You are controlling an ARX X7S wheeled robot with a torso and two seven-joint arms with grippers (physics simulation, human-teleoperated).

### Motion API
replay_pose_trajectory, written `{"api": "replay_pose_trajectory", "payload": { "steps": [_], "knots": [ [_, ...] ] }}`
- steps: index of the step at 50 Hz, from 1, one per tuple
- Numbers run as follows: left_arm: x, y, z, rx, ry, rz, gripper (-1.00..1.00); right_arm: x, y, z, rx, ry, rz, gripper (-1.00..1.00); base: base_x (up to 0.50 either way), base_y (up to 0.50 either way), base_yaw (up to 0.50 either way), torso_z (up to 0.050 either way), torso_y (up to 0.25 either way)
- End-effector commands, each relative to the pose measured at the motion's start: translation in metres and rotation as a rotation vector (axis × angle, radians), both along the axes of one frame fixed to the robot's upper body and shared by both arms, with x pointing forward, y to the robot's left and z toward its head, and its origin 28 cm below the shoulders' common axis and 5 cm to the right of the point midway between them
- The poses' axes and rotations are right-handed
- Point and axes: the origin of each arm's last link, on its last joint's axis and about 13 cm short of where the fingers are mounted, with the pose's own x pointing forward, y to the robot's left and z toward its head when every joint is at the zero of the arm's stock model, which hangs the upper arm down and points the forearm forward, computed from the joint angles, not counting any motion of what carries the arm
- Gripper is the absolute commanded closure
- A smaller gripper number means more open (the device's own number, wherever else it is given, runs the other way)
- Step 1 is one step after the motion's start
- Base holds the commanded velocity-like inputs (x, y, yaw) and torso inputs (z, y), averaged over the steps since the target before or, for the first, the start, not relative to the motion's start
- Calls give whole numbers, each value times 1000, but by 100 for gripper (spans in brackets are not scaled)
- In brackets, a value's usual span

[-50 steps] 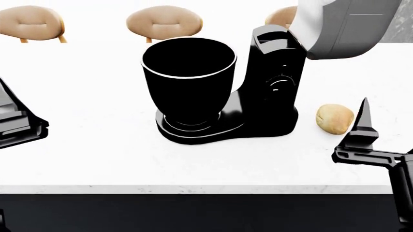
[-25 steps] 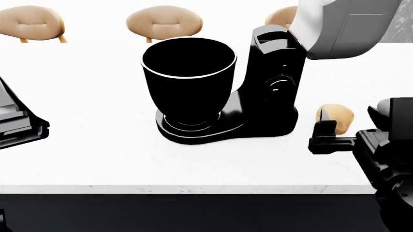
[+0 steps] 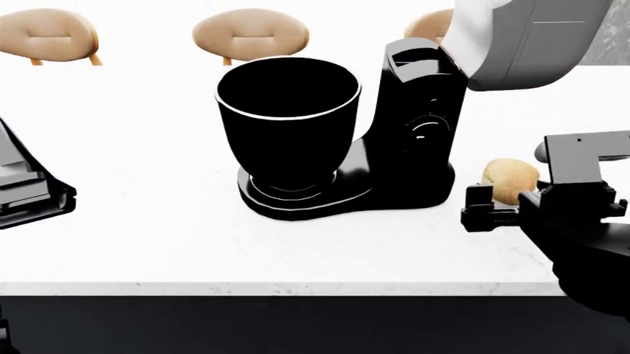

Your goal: Place the bread in the stand mixer bowl.

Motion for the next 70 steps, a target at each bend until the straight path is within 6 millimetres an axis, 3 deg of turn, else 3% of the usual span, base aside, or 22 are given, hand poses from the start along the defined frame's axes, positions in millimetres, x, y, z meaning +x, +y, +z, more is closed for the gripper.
{"api": "replay_pose_trajectory", "payload": {
  "steps": [1, 6, 12, 13, 21, 22, 28, 32, 40, 49, 58, 70],
  "knots": [
    [0, 0, -1, 0, 4, 1, -100, 18, 4, -5, 45, 68, -12, -100, 0, 0, 0, 0, 0],
    [0, 1, -1, -1, 4, 2, -100, 26, 5, -7, 70, 74, -50, -100, 0, 0, 0, 0, 0],
    [-1, 2, -2, -4, 4, 5, -100, 34, 1, -23, 95, 114, -94, -100, 0, 0, 0, 0, 0],
    [0, 2, -2, -5, 4, 6, -100, 34, 1, -27, 64, 113, -81, 100, 0, 0, 0, 0, 0],
    [0, 2, -3, -6, 6, 9, -100, 21, 7, -27, -70, -28, 19, 100, 0, 0, 0, 0, 0],
    [-1, 2, -3, -6, 7, 9, -100, 19, 7, -27, -27, -27, 35, 100, 0, 0, 0, 0, 0],
    [-1, 2, -4, -6, 8, 9, -100, 5, 7, -12, -61, -101, 43, 100, 0, 0, 0, 0, 0],
    [-1, 2, -4, -6, 8, 9, -100, -18, 8, 5, -70, -154, 79, 100, 0, 0, 0, 0, 0],
    [-1, 3, -4, -11, 6, 14, -100, -89, 11, 33, -158, -260, 134, 100, 0, 0, 0, 0, 0],
    [-1, 4, -2, -11, 3, 18, -100, -135, 29, 60, -244, -388, 282, 100, 0, 0, 0, 0, 0],
    [-2, 4, -3, -10, 5, 16, -100, -140, 48, 76, -254, -460, 434, 100, 0, 0, 0, 0, 0],
    [-3, 5, -4, -10, 5, 20, -100, -125, 76, 84, -280, -476, 593, 100, 0, 0, 0, 0, 0]
  ]
}}
